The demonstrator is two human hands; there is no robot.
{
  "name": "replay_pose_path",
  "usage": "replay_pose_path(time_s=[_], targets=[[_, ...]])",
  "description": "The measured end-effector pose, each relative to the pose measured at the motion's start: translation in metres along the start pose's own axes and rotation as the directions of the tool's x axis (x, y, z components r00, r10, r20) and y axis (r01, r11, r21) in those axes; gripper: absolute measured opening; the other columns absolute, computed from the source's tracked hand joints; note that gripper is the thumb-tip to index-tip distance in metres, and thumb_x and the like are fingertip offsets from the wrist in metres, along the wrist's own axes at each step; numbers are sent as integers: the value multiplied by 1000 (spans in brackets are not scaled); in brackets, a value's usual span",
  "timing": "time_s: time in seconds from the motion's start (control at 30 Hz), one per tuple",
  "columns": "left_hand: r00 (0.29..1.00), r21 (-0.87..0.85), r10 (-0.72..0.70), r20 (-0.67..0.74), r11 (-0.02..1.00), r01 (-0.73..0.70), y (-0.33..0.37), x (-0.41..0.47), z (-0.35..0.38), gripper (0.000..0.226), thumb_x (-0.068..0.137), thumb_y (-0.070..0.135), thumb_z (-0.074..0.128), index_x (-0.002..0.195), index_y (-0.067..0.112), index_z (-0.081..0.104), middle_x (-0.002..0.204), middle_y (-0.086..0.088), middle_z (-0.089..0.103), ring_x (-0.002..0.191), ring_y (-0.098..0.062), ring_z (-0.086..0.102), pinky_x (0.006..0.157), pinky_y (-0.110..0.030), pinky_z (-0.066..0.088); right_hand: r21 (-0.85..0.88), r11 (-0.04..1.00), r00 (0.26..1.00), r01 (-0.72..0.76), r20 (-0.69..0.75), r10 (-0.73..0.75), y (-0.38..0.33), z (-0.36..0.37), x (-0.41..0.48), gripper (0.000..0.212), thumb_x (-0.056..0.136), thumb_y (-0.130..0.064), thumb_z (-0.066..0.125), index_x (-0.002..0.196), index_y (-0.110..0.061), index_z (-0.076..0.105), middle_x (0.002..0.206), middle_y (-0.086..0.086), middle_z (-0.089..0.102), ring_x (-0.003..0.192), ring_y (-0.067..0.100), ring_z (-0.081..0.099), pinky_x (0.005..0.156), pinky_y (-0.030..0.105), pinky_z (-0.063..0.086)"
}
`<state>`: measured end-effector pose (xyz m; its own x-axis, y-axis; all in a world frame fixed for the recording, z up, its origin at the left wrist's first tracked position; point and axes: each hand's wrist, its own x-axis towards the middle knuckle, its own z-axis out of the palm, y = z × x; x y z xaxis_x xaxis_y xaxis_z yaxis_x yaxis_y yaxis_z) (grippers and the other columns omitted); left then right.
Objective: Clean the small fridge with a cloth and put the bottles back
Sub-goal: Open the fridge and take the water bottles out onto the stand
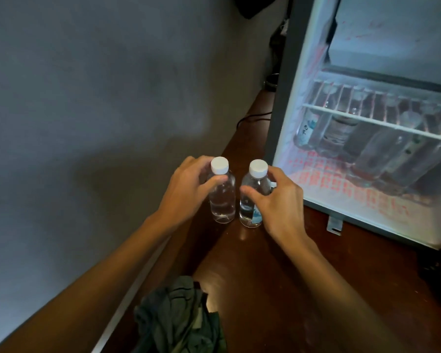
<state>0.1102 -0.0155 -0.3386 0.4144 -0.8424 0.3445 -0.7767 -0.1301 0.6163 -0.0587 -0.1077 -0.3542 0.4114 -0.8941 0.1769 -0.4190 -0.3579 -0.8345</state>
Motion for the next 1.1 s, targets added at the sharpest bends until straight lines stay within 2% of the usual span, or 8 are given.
replay_pose_path(time_s=[0.13,0.4,0.57,0.67,0.8,0.9,1.03,1.1], targets=[[997,-81,-7,81,997,13,-3,7,0,25,90,35,69,111,22,64,103,14,66,95,-4,61,81,-30,51,-6,1000,1000,8,-11,-8,3,8,0,60,77,-38,82,129,-20,59,122,-2,68,109,13,63,94,31,53],[993,-126,-70,95,989,82,8,4,4,25,85,30,74,105,21,62,101,9,62,94,-7,59,75,-15,43,-104,995,998,12,71,-4,4,9,-1,64,79,-42,79,132,-24,47,130,1,61,116,21,61,95,41,54],[990,-74,-79,117,993,88,7,5,3,29,85,33,73,110,23,59,105,11,60,98,-6,57,82,-24,45,-96,995,996,-21,90,30,1,3,-3,64,79,-41,79,130,-24,44,131,0,58,117,20,58,93,36,51],[997,106,48,58,993,-54,20,8,1,38,87,38,68,120,24,55,118,10,55,111,-10,50,95,-32,38,-110,994,991,19,131,-5,-5,-7,-4,67,77,-41,81,129,-23,43,128,-2,51,114,18,56,90,34,51],[927,182,355,-120,926,-331,73,10,7,22,91,23,61,111,13,62,114,1,60,108,-15,52,90,-24,32,-50,997,983,65,175,-55,5,-36,0,78,71,-30,88,135,-20,44,127,-7,39,100,8,57,86,24,50],[897,31,418,-141,908,-418,114,9,40,8,91,15,60,95,13,67,96,5,66,90,-15,59,81,-30,42,14,998,998,59,2,-59,31,-72,7,53,79,-15,79,125,-18,53,123,-5,46,96,5,57,73,14,48],[981,-245,191,26,953,-179,146,21,114,10,92,17,63,98,22,68,92,13,69,83,-3,60,78,-26,49,15,997,959,-82,-272,83,64,-124,18,32,90,-7,63,121,-9,58,122,2,51,104,15,58,77,11,49],[989,-311,99,109,948,-60,157,36,148,19,92,15,63,109,23,67,100,14,69,86,2,57,81,-17,47,-25,993,926,-111,-366,95,79,-144,25,36,90,-4,61,125,-7,54,124,1,46,109,18,56,89,24,51]])
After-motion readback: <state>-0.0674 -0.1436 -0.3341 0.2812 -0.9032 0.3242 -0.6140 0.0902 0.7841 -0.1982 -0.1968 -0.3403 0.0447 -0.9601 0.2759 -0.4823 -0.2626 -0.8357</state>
